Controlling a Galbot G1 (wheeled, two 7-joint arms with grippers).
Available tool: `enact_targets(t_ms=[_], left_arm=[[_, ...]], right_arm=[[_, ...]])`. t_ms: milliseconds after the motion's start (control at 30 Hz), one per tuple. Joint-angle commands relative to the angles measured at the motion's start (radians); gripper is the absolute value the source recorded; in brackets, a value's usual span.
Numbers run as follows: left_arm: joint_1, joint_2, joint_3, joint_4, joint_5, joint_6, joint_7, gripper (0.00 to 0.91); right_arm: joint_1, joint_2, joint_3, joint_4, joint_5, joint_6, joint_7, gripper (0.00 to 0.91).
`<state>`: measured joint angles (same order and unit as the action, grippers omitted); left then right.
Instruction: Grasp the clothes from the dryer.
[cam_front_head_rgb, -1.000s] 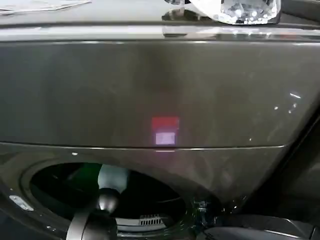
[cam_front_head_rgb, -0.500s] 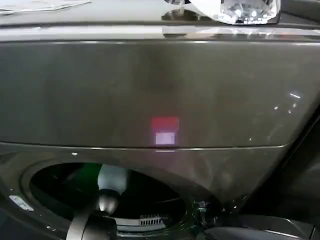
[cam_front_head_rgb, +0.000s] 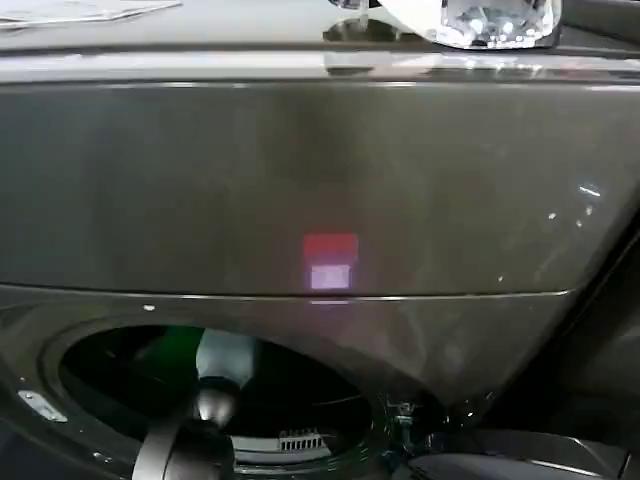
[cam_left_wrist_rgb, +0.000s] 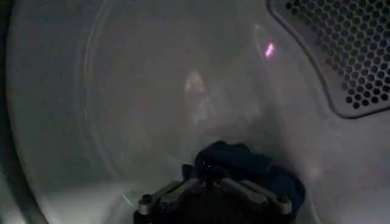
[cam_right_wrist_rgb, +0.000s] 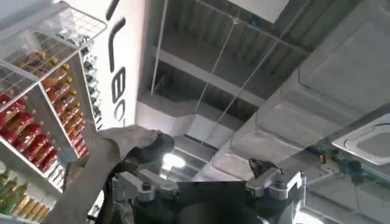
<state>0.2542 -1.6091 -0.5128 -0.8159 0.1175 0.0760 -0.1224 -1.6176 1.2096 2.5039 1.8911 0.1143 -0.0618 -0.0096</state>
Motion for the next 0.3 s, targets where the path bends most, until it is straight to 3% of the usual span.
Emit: enact_targets(t_ms=[33,300], left_arm=[[0.004,-0.049,0.001,-0.004,-0.002,0.002,0.001,0.0],[0.003,-0.049,0.002,-0.002,-0.001,0.005,0.009,0.0]], right_arm=[[0.002,0.0,0.001,0.01,-0.003,-0.01,-0.006,0.907],[0.003,0.002,0.004,0.012,-0.006,-0.017,-0.004,0.907]])
